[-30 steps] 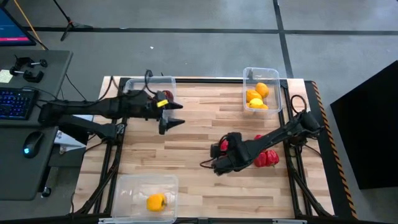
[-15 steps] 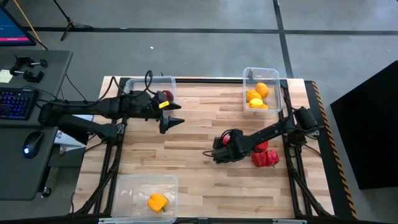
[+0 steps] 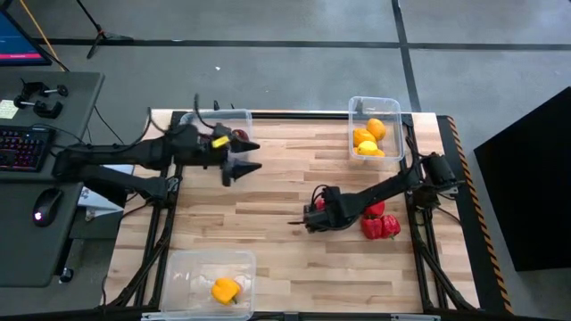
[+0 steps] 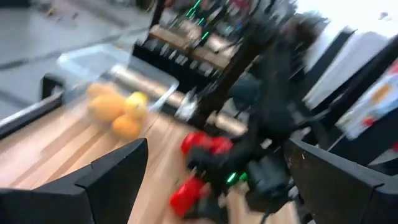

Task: Sort produce into baskets
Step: Put the red bell pepper into the bottom transparent bin

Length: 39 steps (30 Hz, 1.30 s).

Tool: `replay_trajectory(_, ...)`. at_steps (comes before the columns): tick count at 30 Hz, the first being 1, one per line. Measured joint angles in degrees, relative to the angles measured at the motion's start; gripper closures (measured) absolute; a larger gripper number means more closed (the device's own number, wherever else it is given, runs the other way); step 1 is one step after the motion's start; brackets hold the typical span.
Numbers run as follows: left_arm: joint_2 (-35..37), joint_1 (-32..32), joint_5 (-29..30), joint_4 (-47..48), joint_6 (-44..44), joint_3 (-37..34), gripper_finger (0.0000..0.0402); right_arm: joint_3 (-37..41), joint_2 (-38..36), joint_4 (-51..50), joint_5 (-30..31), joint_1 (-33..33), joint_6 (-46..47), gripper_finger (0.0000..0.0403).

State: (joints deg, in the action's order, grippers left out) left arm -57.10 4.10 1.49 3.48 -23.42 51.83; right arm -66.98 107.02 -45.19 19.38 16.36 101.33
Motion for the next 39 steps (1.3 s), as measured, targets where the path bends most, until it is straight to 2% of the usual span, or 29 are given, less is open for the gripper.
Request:
replay_trajectory(5, 5.2, 0.0, -1.5, -7.0, 0.1, 0.0, 0.0037, -1.6, -0.6, 0.5, 1.8, 1.8, -3.9, 0.0107)
replay_trajectory(11, 13.0, -0.1, -1.6, -11.3, 1.3, 0.0, 0.0037, -8.4, -3.7, 5.6, 8.5, 4.6, -21.2, 0.0109)
replay_trajectory(14, 16.4, -0.1, -2.6, -10.9, 2.9, 0.0, 0.0037, -12.9, -4.0, 14.5, 8.3, 5.4, -31.8, 0.0107)
replay_trajectory(16, 18.0, -0.1, -2.9, -10.1, 3.0, 0.0, 0.0037, -15.3, -3.8, 22.7, 5.3, 5.5, -38.1, 0.0092)
replay_trajectory(19, 19.3, -0.1, -5.0, -8.4, 3.0, 0.0, 0.0037, -18.3, -2.3, 35.0, 1.3, 5.4, -42.8, 0.0074)
replay_trajectory(22, 19.5, -0.1, -7.2, -6.7, 2.8, 0.0, 0.0037, -22.3, 0.8, 41.3, 0.6, 5.4, -43.6, 0.0072)
replay_trajectory(29, 18.2, -2.3, -8.7, -7.6, -1.2, 0.0, 0.0037, -40.1, 14.9, 42.0, -2.3, 6.8, -52.8, 0.0078)
replay_trajectory(35, 18.1, -5.2, -8.7, -13.1, -4.7, 0.0, 0.0037, -55.9, 26.6, 42.1, -3.9, 7.6, -55.2, 0.0078)
replay_trajectory(39, 18.1, -6.8, -7.8, -16.7, -7.9, 0.0, 0.0037, -62.5, 32.2, 41.6, -3.6, 8.7, -54.3, 0.0078)
